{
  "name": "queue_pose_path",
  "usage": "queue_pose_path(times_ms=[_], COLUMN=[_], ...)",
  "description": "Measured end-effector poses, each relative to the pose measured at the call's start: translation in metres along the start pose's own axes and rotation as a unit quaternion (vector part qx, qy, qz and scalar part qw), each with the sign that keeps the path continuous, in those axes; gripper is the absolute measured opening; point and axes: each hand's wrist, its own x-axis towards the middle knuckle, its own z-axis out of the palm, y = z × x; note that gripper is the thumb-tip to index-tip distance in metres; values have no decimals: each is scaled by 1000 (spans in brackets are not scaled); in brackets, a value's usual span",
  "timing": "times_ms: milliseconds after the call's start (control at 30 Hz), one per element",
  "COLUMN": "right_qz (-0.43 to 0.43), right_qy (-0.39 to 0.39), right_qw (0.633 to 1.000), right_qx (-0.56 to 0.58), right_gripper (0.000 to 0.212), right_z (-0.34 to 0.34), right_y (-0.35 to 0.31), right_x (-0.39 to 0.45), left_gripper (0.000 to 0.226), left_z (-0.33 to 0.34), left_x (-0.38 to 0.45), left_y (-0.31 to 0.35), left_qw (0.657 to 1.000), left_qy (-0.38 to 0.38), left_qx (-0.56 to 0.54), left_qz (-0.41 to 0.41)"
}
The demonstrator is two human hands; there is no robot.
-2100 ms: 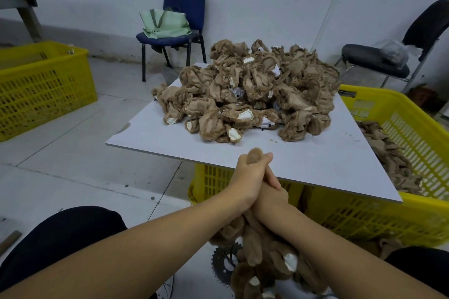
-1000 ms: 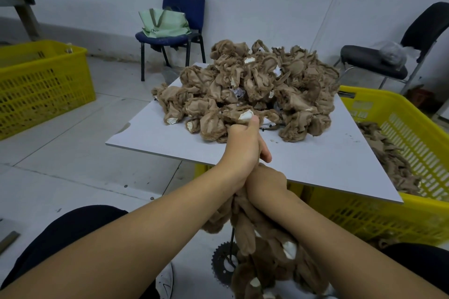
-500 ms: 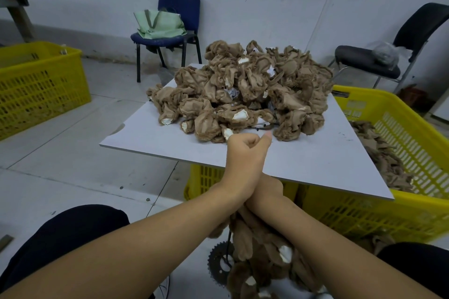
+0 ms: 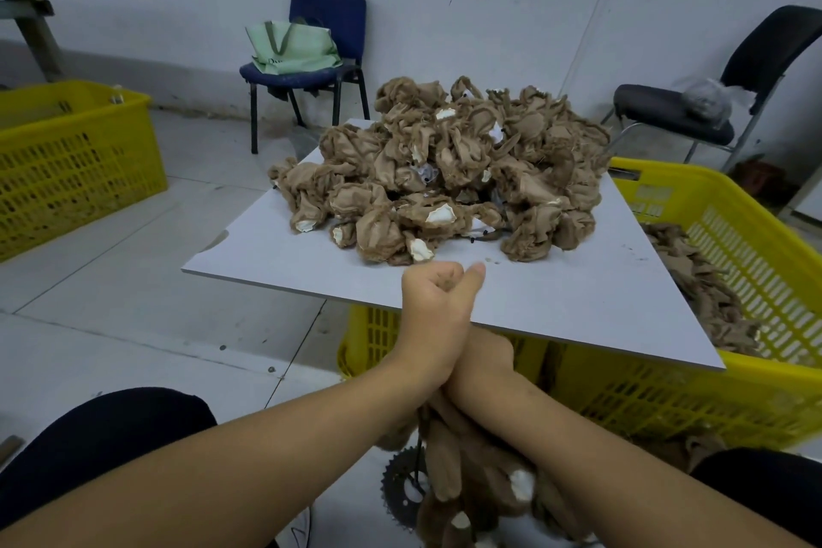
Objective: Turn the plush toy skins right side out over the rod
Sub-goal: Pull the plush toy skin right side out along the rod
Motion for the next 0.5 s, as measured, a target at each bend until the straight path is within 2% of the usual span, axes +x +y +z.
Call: queue_pose_path(times_ms=[100,200,300,367,433,500], right_qz=[-7,-4,8,10,-36,-97], right_qy=[10,-6,36,98,201,316], right_qw=[999,1000,997,985,946,865], right_qx=[48,8,71,144,252,377], right_gripper=[23,28,19,29,34,45], right_z=[1,-7,-21,-37,-49,-59], right_y=[9,4,-1,-1,2,5], right_x=[-4,-8,-10,-11,-14,-17], left_gripper=[58,56,52,50,48,47], left_z=[3,1,-6,-11,-17,-26], left_x=[-5,-5,-4,-2,-1,-1], left_y=[-4,3,21,38,51,60], left_qw=[1000,1000,998,993,984,973], left_qy=[-4,-6,5,17,25,23], left_qx=[18,14,-7,-15,-22,-27], left_qz=[-7,12,60,113,175,227])
